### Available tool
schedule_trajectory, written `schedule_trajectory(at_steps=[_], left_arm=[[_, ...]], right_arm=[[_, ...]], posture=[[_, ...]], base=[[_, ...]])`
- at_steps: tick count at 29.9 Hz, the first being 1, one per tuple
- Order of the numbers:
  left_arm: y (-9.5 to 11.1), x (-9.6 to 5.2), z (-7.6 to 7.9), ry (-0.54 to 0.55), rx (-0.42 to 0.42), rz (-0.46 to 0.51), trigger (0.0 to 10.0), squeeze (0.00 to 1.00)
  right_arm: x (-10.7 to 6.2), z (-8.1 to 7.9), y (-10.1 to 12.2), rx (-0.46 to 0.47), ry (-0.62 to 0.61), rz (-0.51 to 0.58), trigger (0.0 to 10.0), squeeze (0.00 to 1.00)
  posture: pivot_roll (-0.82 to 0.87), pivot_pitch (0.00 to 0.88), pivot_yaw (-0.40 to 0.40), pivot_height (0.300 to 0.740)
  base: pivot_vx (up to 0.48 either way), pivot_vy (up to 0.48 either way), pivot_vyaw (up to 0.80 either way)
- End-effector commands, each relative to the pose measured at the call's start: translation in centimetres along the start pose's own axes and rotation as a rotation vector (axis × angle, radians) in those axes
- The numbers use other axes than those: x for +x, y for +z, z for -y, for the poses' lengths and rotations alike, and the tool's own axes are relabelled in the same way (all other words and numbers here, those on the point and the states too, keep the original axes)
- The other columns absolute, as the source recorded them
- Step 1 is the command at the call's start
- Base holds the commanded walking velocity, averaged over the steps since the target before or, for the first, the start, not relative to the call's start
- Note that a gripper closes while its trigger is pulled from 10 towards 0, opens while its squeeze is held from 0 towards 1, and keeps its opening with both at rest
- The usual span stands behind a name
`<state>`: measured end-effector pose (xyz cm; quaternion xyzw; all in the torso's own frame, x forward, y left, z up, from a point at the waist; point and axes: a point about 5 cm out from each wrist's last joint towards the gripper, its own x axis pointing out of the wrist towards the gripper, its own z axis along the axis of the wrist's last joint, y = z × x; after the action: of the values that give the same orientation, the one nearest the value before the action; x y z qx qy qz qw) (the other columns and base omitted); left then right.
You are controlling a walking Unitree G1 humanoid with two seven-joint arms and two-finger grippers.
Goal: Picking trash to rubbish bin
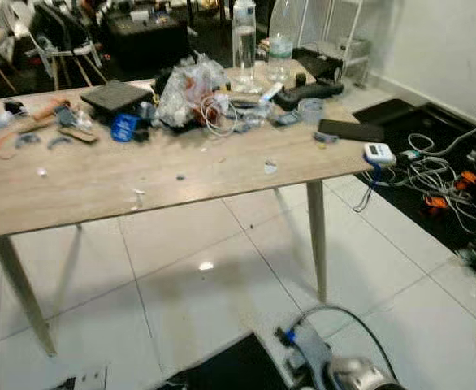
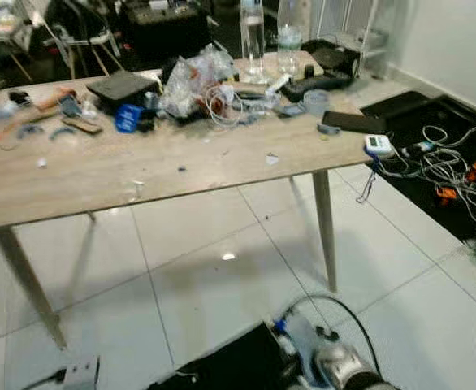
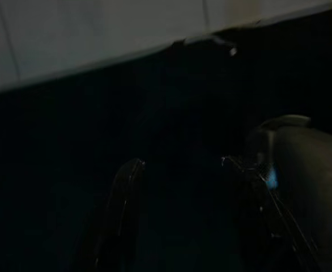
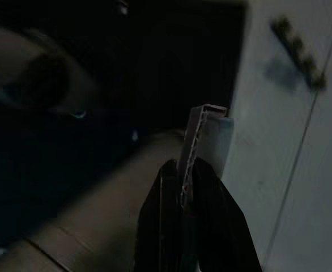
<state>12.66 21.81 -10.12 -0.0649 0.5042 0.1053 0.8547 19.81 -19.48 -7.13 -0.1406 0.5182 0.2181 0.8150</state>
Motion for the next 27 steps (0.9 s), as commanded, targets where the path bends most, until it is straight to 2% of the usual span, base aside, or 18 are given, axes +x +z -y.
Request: schedule_trajectory(at_steps=[1, 4, 5, 6, 9, 18, 24, 27], left_arm=[[-0.7, -0.1, -0.1, 0.004, 0.001, -0.022, 10.0, 0.00], [-1.0, -0.2, 0.0, 0.002, 0.002, -0.033, 10.0, 0.00], [-1.0, -0.2, 0.0, 0.002, 0.002, -0.033, 10.0, 0.00], [-1.2, -0.2, 0.0, -0.001, 0.005, -0.037, 10.0, 0.00], [-1.2, -0.2, 0.0, -0.002, 0.006, -0.038, 10.0, 0.00], [-0.5, 0.0, 0.1, -0.010, 0.026, -0.024, 10.0, 0.00], [0.1, 0.1, 0.1, -0.010, 0.025, -0.007, 10.0, 0.00], [-0.3, 0.0, 0.0, -0.004, 0.015, -0.012, 10.0, 0.00]], right_arm=[[-0.3, -0.1, -4.7, 0.134, -0.099, -0.118, 10.0, 0.00], [-0.7, -0.7, -7.9, 0.142, -0.135, -0.218, 10.0, 0.00], [-0.7, -0.7, -7.9, 0.142, -0.135, -0.218, 10.0, 0.00], [-0.8, -1.2, -9.1, 0.129, -0.145, -0.257, 10.0, 0.00], [-0.8, -1.6, -9.5, 0.128, -0.143, -0.267, 10.0, 0.00], [-0.5, -1.5, -8.5, 0.086, -0.192, -0.240, 10.0, 0.00], [-0.3, -1.2, -7.7, 0.068, -0.221, -0.223, 10.0, 0.00], [-0.3, -1.5, -7.9, 0.051, -0.215, -0.234, 10.0, 0.00]], posture=[[-0.13, 0.055, 0.085, 0.740], [-0.14, 0.050, 0.084, 0.740], [-0.14, 0.050, 0.084, 0.740], [-0.14, 0.050, 0.084, 0.740], [-0.14, 0.048, 0.086, 0.740], [-0.14, 0.037, 0.099, 0.740], [-0.14, 0.037, 0.099, 0.740], [-0.11, 0.037, 0.087, 0.740]], base=[[-0.364, 0.000, 0.00], [-0.368, 0.000, 0.00], [-0.368, 0.000, 0.00], [-0.368, 0.000, 0.00], [-0.368, 0.000, 0.00], [-0.311, 0.000, 0.00], [0.000, 0.000, -0.77], [0.000, 0.000, -0.77]])
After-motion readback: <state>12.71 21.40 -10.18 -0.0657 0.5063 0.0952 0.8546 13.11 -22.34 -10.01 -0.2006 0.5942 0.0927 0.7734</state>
